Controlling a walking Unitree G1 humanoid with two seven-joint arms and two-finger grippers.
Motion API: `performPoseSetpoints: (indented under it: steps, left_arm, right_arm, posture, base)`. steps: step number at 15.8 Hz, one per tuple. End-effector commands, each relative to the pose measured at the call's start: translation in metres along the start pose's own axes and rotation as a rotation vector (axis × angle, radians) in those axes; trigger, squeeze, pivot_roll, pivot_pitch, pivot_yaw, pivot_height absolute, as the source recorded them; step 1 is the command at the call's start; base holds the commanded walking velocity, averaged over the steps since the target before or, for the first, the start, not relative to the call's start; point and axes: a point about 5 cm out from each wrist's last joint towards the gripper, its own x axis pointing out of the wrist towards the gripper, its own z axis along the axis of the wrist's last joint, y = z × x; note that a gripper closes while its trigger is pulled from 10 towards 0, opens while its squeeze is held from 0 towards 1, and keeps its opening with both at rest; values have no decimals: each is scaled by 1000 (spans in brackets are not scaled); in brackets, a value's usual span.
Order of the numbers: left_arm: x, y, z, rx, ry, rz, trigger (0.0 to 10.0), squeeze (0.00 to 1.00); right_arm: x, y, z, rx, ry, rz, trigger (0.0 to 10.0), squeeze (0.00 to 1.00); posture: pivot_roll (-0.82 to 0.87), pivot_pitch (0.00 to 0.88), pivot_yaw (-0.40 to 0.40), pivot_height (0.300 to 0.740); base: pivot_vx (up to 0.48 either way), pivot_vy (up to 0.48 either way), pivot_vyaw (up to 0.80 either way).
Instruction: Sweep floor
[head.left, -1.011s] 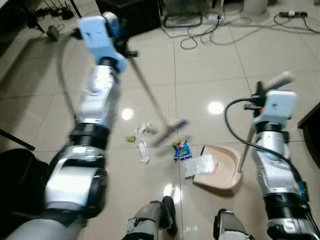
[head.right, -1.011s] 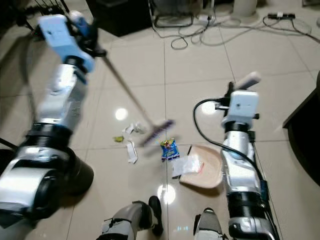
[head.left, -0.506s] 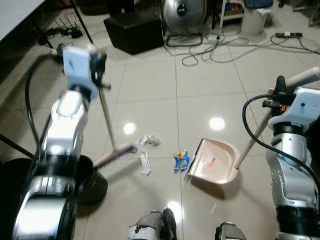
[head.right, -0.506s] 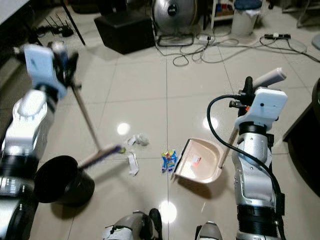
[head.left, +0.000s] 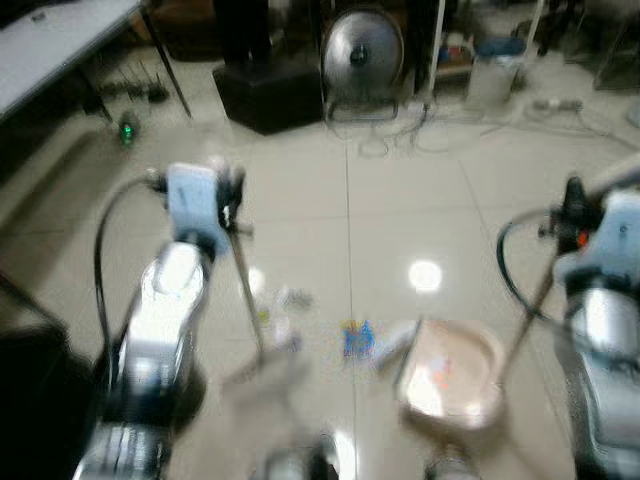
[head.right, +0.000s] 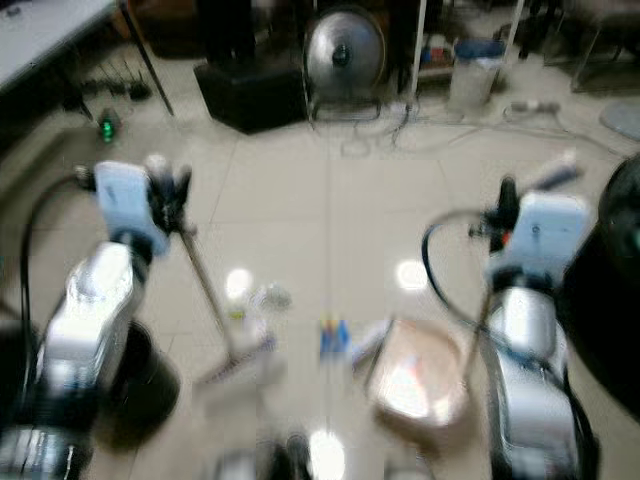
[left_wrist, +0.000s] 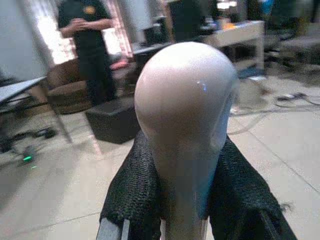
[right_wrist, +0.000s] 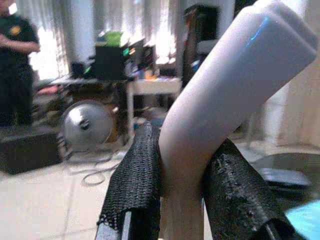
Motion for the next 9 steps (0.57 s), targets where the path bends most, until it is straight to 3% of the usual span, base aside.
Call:
performPoseSetpoints:
  steps: [1,4,9]
  left_arm:
    - [4,-4,19,53,-65,-8,10000,0]
    - [1,-15,20,64,-51,-21,10000,0]
    - [1,-26,35,99,-119,-68,10000,0]
  right_arm:
    - [-6,-4,4,-3,-9,-32,10000,0]
    - [-13,-3,-1,5,61,-54,10000,0]
    - [-11,12,8,49,55,8,10000,0]
  posture:
    - [-65,31,150,740]
    - [-61,32,146,740]
    - [-73,38,164,740]
  base:
    - [0,0,0]
    - [0,0,0]
    - [0,0,0]
